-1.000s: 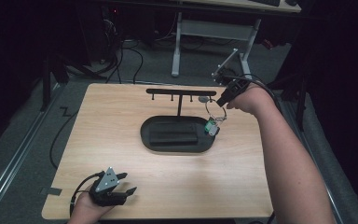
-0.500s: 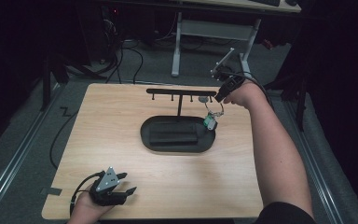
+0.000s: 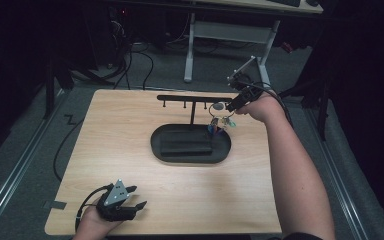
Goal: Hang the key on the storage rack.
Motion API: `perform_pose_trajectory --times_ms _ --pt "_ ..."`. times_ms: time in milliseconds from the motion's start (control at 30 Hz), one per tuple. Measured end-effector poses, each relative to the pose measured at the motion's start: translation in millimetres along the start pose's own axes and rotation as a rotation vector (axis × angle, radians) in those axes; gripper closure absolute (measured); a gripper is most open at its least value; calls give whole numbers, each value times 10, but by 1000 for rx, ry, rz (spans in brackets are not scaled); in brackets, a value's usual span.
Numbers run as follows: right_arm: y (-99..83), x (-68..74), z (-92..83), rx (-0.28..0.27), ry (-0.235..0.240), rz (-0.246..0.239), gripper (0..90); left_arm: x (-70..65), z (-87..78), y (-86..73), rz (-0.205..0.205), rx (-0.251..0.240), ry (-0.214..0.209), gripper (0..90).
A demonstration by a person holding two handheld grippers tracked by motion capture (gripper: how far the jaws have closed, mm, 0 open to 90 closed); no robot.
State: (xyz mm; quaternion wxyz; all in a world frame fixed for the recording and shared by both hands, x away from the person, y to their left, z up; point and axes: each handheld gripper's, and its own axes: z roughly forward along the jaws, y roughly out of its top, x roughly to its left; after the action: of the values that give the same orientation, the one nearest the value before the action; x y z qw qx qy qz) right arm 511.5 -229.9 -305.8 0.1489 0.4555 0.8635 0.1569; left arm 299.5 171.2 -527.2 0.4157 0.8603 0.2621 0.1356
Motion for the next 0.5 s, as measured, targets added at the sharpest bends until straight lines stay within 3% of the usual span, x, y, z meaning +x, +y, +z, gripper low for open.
perform_pose_trajectory --times_ms 33,133,400,500 --pt "-45 18 -19 -25 -4 -5 452 0 0 0 0 0 0 360" --pt "-123 37 -20 -59 9 24 393 -11 -22 2 -7 -14 -10 358" --pt "-462 107 76 -125 -1 62 313 -23 -3 24 3 -17 -8 345" --pt "-677 160 121 -170 -4 91 274 -33 12 33 8 -15 -10 343"
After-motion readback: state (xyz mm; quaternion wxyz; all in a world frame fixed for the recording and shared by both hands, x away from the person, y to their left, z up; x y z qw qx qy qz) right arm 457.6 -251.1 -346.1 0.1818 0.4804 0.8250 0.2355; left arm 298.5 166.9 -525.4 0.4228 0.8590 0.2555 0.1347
